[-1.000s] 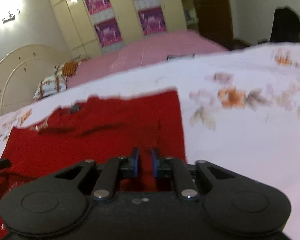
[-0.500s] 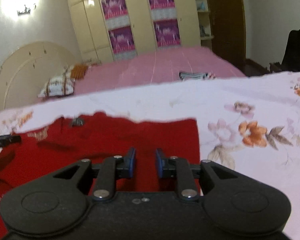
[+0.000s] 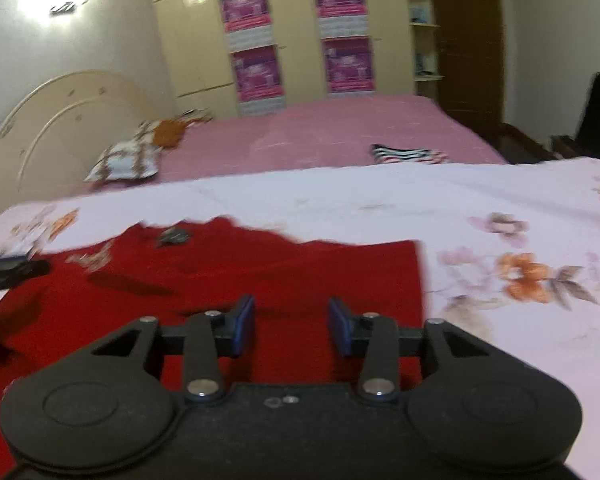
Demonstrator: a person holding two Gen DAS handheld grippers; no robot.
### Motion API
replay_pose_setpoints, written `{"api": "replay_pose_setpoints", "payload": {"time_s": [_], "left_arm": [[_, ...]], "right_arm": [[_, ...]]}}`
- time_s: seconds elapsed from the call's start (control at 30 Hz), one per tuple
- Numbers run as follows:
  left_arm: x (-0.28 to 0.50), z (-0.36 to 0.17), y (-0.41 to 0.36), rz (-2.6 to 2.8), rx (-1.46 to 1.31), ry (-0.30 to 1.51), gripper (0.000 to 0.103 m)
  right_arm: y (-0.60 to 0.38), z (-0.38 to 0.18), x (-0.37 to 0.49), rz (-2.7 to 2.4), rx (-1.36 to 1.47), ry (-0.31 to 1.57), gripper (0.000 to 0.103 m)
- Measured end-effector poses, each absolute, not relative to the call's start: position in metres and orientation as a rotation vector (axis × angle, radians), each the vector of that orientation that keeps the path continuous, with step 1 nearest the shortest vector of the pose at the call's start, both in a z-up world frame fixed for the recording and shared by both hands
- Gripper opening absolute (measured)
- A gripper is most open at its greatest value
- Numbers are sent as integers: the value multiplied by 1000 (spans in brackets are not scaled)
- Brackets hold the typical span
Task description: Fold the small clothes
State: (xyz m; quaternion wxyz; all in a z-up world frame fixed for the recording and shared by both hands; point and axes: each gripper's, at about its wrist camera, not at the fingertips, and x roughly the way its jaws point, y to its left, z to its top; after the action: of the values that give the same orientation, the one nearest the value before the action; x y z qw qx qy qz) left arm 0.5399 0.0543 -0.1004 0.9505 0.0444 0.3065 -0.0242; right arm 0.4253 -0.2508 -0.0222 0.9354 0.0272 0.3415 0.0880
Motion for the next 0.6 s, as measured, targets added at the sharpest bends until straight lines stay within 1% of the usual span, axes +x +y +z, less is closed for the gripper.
{"api": "replay_pose_setpoints", "payload": {"time_s": [0.1,0.2,0.23,0.27,0.33,0.4,0.47,0.6], "left_arm": [[551,-103,70,67,74,639,54],[555,-109,84,81,70,666,54],[559,-115,87,84,85,696,61],[559,-117,93,92,59,692,72],[558,-116,109,115,-36,708,73],[547,-108,109,138,-47,674,73],[527,-96,92,81,-67,620,73],[496,-87,21,-70,39,577,73]], "right_arm": [[-236,-26,427,204,38,705,37],[-247,-26,428,156,54,684,37],[-254,-27,430,134,61,682,37],[-260,-29,434,105,60,696,34],[-270,-36,442,49,46,727,35],[-278,-36,444,18,48,734,36],[-281,-29,439,20,84,721,39],[-250,-20,422,122,109,674,38]]}}
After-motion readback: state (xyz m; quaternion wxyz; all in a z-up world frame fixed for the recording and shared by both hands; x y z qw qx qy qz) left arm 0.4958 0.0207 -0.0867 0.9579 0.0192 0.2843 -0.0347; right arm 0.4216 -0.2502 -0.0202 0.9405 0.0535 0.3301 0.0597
